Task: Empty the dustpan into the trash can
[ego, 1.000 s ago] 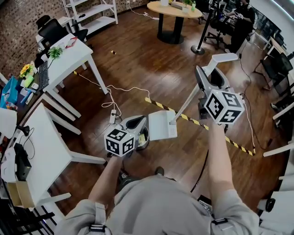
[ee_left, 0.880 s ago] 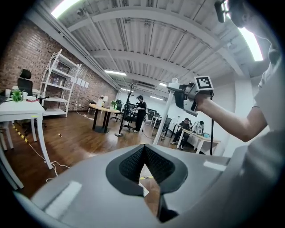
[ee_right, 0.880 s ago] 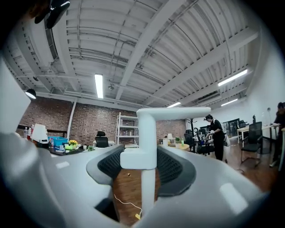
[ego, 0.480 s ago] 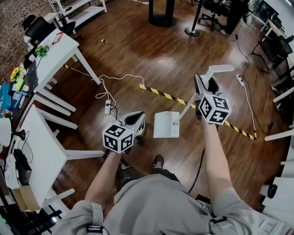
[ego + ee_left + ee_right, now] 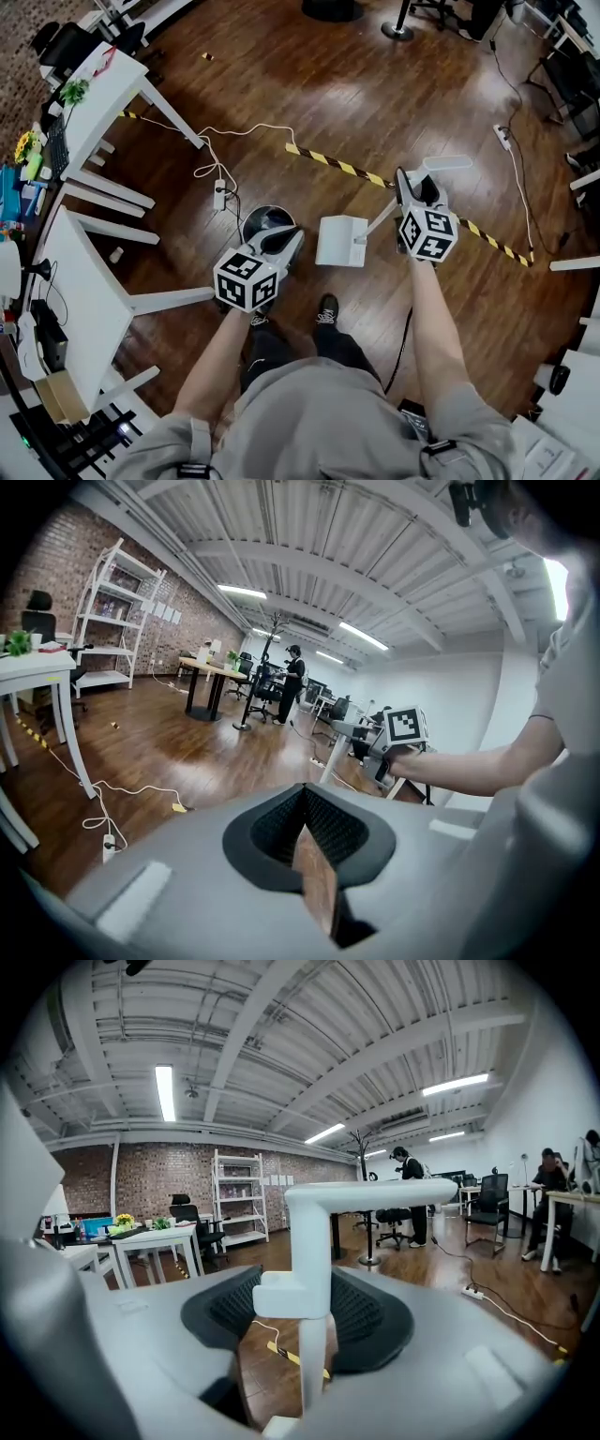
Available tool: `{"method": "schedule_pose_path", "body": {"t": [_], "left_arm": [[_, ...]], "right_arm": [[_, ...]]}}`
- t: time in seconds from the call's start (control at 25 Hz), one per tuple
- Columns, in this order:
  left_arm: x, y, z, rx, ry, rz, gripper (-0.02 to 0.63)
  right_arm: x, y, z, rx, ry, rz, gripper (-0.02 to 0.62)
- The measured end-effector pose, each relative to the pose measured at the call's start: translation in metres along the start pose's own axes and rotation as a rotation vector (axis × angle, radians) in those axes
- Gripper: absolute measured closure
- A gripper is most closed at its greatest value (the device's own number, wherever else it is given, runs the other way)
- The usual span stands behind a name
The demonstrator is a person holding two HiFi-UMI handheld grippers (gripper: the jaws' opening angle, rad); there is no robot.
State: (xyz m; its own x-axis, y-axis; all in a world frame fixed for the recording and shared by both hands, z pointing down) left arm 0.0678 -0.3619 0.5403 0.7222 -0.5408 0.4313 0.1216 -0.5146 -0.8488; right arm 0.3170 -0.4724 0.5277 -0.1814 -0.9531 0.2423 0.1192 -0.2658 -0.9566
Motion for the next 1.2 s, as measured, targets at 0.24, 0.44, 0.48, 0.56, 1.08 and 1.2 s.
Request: {"method": "schedule_pose_path", "body": {"t": [0.24, 0.44, 0.48, 0.56, 1.08, 1.2], "left_arm": [[0.01, -0.027, -0.002, -0.036, 0.003, -0.048, 0.601], [0.012, -0.034, -0.004, -0.047, 0.007, -0.066, 0.601], [0.011, -0.034, -0.005, -0.046, 0.005, -0.069, 0.601], [0.011, -0.034, -0.006, -0.045, -0.001, -0.073, 0.601], [0.008, -0.035, 0.011, -0.023, -0.028, -0.092, 0.601], [-0.002, -0.032, 0.013, -0.02, -0.036, -0.092, 0.601]], "right_arm": [[0.014, -0.046, 0.009, 0.004, 0.005, -0.049, 0.383], [0.007, -0.084, 0.013, -0.002, -0.005, -0.096, 0.382], [0.003, -0.091, 0.014, -0.007, -0.01, -0.106, 0.382], [-0.005, -0.099, 0.017, -0.009, -0.021, -0.111, 0.382], [-0.051, -0.129, 0.068, 0.117, -0.191, -0.162, 0.382], [-0.061, -0.134, 0.07, 0.121, -0.234, -0.182, 0.382]]}}
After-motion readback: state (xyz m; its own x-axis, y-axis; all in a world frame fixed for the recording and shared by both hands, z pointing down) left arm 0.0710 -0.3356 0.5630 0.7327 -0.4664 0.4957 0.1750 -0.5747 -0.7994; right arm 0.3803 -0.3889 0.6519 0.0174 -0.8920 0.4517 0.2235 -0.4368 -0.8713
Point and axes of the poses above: the fingertips, and each gripper's own axes: x forward along the fingers, z to its right, y out of its top, the point moved 1 cm from there along -x, backward along the fingers, and after that the axes turned 4 degrees about x, right-handed, at the moved point
